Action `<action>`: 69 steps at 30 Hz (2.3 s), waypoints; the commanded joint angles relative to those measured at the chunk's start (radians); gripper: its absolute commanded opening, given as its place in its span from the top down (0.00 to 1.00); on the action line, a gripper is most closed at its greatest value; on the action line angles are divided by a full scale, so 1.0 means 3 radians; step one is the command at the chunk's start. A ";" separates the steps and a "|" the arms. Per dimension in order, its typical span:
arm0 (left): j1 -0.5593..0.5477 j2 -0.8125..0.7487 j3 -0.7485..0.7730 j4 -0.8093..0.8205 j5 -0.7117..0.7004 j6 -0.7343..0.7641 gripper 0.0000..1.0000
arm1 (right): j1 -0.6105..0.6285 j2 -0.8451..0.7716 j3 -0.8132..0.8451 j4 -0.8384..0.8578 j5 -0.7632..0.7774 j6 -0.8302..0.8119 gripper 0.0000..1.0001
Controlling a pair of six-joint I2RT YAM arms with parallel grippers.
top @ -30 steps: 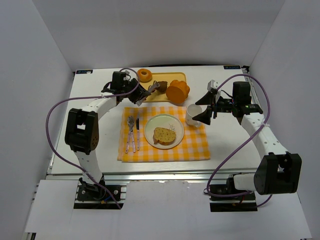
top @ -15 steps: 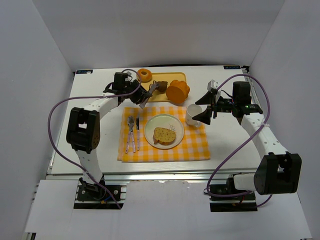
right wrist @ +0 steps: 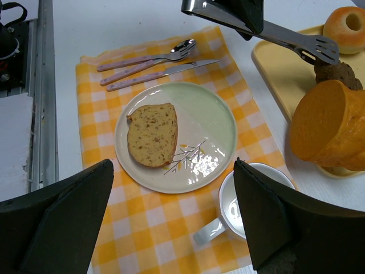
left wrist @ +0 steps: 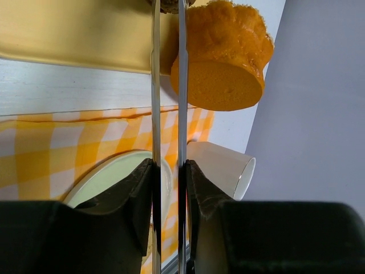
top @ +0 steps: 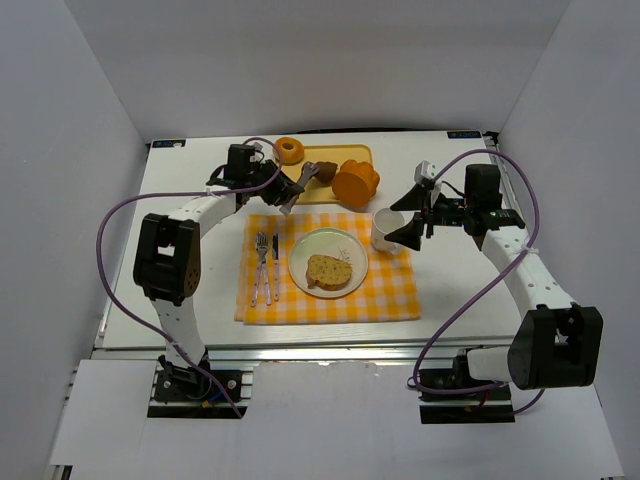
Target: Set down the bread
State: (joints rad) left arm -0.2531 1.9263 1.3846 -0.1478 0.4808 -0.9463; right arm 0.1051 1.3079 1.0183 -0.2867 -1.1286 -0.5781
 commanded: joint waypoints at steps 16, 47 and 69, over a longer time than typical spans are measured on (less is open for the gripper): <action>0.0240 -0.0637 -0.0182 0.0048 -0.0007 0.0061 0.98 | -0.0013 -0.0070 0.0047 0.0066 -0.0099 0.0040 0.11; 0.0174 -0.3011 -0.1992 -0.0867 0.0826 0.1139 0.98 | -0.0023 -0.0151 0.0164 -0.0338 -0.0129 -0.0261 0.11; -0.0199 -0.2448 -0.1696 -0.1252 0.0305 0.1467 0.60 | -0.0064 -0.0279 0.0052 -0.0256 -0.0165 -0.0164 0.11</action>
State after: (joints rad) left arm -0.3111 1.1980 0.8379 -0.5293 0.6228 -0.5117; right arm 0.0910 1.2423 1.0355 -0.3794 -1.1496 -0.6350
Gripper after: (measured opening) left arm 0.401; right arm 0.895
